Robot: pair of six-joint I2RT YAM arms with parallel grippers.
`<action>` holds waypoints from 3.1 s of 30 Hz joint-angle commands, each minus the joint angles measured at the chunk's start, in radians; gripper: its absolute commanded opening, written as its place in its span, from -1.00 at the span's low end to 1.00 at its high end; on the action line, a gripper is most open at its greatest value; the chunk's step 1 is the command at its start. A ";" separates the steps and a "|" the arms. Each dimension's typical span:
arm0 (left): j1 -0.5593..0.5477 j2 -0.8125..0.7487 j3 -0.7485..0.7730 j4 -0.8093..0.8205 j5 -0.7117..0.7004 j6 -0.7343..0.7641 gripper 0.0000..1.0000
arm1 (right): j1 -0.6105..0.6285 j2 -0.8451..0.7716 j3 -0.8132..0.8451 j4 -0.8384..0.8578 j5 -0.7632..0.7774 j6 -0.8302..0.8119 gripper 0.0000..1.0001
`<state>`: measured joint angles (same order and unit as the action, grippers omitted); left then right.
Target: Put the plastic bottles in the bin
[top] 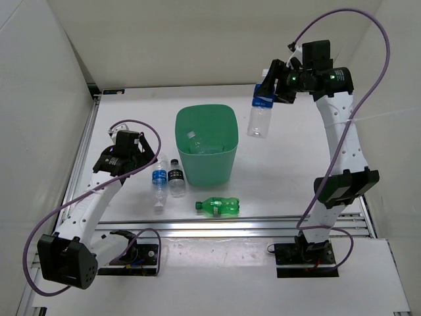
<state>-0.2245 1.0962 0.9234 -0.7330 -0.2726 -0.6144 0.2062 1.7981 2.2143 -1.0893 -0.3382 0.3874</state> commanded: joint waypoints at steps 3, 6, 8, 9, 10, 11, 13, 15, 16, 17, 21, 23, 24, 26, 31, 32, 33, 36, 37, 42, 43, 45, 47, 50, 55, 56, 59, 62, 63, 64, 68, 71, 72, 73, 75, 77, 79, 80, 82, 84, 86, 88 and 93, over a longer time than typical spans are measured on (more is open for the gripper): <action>0.005 -0.039 -0.005 0.006 -0.004 0.002 1.00 | 0.048 0.026 0.155 0.026 -0.148 0.033 -0.73; 0.005 -0.039 -0.005 0.006 -0.004 0.012 1.00 | 0.075 0.047 0.205 0.063 -0.189 0.053 -0.73; 0.005 -0.039 -0.005 0.006 0.006 0.012 1.00 | 0.114 0.059 0.205 0.106 -0.202 0.065 -0.73; 0.005 -0.039 -0.005 0.006 0.006 0.012 1.00 | 0.130 0.076 0.214 0.117 -0.202 0.065 -0.73; 0.005 -0.039 -0.005 0.006 0.006 0.012 1.00 | 0.145 0.087 0.214 0.127 -0.202 0.065 -0.73; 0.005 -0.039 -0.005 0.006 0.006 0.012 1.00 | 0.175 0.099 0.231 0.127 -0.211 0.065 -0.73; 0.005 -0.039 -0.005 0.006 0.006 0.012 1.00 | 0.220 0.133 0.243 0.127 -0.211 0.065 -0.73; 0.005 -0.039 -0.005 0.006 0.006 0.012 1.00 | 0.249 0.144 0.214 0.127 -0.211 0.051 -0.73; 0.005 -0.039 -0.005 0.006 0.006 0.012 1.00 | 0.278 0.144 0.199 0.118 -0.211 0.042 -0.60; 0.005 -0.039 -0.005 0.006 0.006 0.012 1.00 | 0.291 0.144 0.182 0.105 -0.211 0.022 -0.40; 0.005 -0.039 -0.005 0.006 0.015 0.012 1.00 | 0.300 0.149 0.220 -0.003 -0.150 -0.021 1.00; 0.005 -0.029 -0.005 0.030 0.047 0.012 1.00 | 0.289 0.057 0.150 0.035 -0.110 -0.021 1.00; 0.005 -0.029 -0.027 0.044 0.061 0.012 1.00 | 0.259 0.022 0.113 0.064 -0.098 -0.021 1.00; 0.005 -0.007 -0.063 0.108 0.087 -0.002 1.00 | 0.227 -0.042 0.064 0.106 -0.097 -0.012 1.00; 0.005 0.076 -0.152 0.204 0.062 0.008 1.00 | 0.136 -0.017 0.168 0.007 -0.231 -0.034 1.00; 0.005 0.076 -0.161 0.219 0.062 0.008 1.00 | 0.125 -0.017 0.168 -0.020 -0.231 -0.035 1.00; 0.005 0.091 -0.175 0.236 0.085 0.008 1.00 | 0.125 -0.017 0.156 -0.020 -0.240 -0.048 1.00; 0.005 0.117 -0.210 0.308 0.122 0.019 1.00 | 0.107 -0.054 0.111 -0.020 -0.252 -0.048 1.00; 0.005 0.134 -0.221 0.323 0.136 0.019 1.00 | 0.098 -0.054 0.101 -0.020 -0.268 -0.048 1.00; 0.005 0.168 -0.279 0.432 0.183 0.030 1.00 | 0.068 -0.036 0.125 -0.029 -0.321 -0.048 1.00; 0.005 0.181 -0.294 0.441 0.202 0.030 1.00 | 0.055 -0.036 0.125 -0.029 -0.338 -0.048 1.00; 0.005 0.201 -0.308 0.452 0.213 0.018 1.00 | 0.041 -0.026 0.125 -0.029 -0.355 -0.039 1.00; 0.005 0.202 -0.319 0.452 0.213 0.007 0.62 | 0.010 -0.017 0.125 -0.029 -0.377 -0.039 1.00; 0.005 0.192 -0.316 0.452 0.204 0.007 -0.05 | -0.011 -0.017 0.125 -0.020 -0.406 -0.030 1.00; 0.014 0.157 -0.099 0.310 0.083 0.044 -0.18 | -0.021 0.001 0.125 -0.011 -0.427 -0.021 1.00; 0.014 0.157 0.025 0.290 0.052 0.059 -0.18 | -0.021 0.001 0.125 -0.011 -0.427 -0.021 1.00; -0.030 0.168 0.295 0.270 -0.005 0.152 -0.15 | -0.021 0.001 0.105 -0.011 -0.427 -0.021 1.00; -0.084 0.217 0.469 0.270 -0.040 0.218 -0.11 | -0.021 -0.009 0.079 -0.011 -0.427 -0.021 1.00; -0.096 0.256 0.568 0.270 -0.040 0.246 -0.11 | -0.021 -0.009 0.070 -0.011 -0.427 -0.030 1.00; -0.110 0.277 0.613 0.270 -0.040 0.260 -0.07 | -0.021 -0.009 0.070 -0.011 -0.427 -0.030 1.00; -0.237 0.361 0.767 0.270 0.015 0.281 -0.05 | -0.021 -0.019 0.061 -0.011 -0.415 -0.039 1.00; -0.303 0.421 0.810 0.270 0.038 0.294 0.00 | -0.021 -0.019 0.051 -0.011 -0.415 -0.039 1.00; -0.341 0.433 0.819 0.270 0.048 0.306 0.04 | -0.021 -0.019 0.051 -0.011 -0.415 -0.039 1.00; -0.360 0.444 0.819 0.270 0.067 0.306 0.04 | -0.021 -0.019 0.051 -0.011 -0.406 -0.039 1.00; -0.409 0.462 0.809 0.270 0.082 0.340 0.14 | -0.021 -0.019 0.042 -0.011 -0.406 -0.039 1.00; -0.438 0.475 0.781 0.270 0.066 0.367 0.25 | -0.021 -0.019 0.042 -0.011 -0.406 -0.048 1.00; -0.481 0.456 0.793 0.270 -0.075 0.398 0.99 | -0.021 -0.019 0.042 -0.011 -0.395 -0.048 1.00; -0.481 0.447 0.816 0.270 -0.115 0.413 1.00 | -0.021 -0.019 0.042 -0.011 -0.395 -0.048 1.00; -0.492 0.427 0.854 0.270 -0.169 0.470 1.00 | -0.021 -0.019 0.042 -0.011 -0.386 -0.048 1.00; -0.492 0.413 0.913 0.270 -0.253 0.534 1.00 | -0.021 -0.019 0.033 -0.011 -0.386 -0.048 1.00; -0.483 0.378 0.927 0.270 -0.310 0.548 1.00 | -0.021 -0.028 0.033 -0.011 -0.386 -0.048 1.00; -0.457 0.309 0.886 0.270 -0.378 0.509 1.00 | -0.021 -0.037 0.033 -0.020 -0.386 -0.068 1.00; -0.288 0.111 0.531 0.235 -0.319 0.259 1.00 | 0.074 -0.115 -0.045 -0.049 -0.299 -0.122 1.00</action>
<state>-0.5865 1.3025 1.5974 -0.4389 -0.5755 -0.2089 0.2165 1.7699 2.1967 -1.1221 -0.6830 0.3237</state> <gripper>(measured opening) 0.998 0.998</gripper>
